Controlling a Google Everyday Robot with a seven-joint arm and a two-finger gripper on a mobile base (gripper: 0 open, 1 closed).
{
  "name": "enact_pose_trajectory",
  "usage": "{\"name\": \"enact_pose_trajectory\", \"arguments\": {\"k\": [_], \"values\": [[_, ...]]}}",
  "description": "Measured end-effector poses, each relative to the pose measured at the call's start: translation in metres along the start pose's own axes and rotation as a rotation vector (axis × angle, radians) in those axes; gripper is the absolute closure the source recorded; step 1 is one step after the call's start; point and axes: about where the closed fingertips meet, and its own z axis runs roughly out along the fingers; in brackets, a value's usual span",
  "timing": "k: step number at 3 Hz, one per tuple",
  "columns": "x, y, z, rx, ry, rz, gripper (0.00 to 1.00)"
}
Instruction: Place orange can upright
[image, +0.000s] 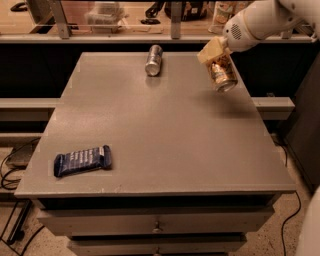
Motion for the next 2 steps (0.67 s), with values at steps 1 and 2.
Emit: {"name": "enact_pose_trajectory", "arguments": {"k": [1,2], "values": [[-0.028,0.039,-0.021,-0.192,-0.158,-0.126,1.00],[-0.039,0.059,-0.022,-0.238,-0.193,-0.235,1.00]]}}
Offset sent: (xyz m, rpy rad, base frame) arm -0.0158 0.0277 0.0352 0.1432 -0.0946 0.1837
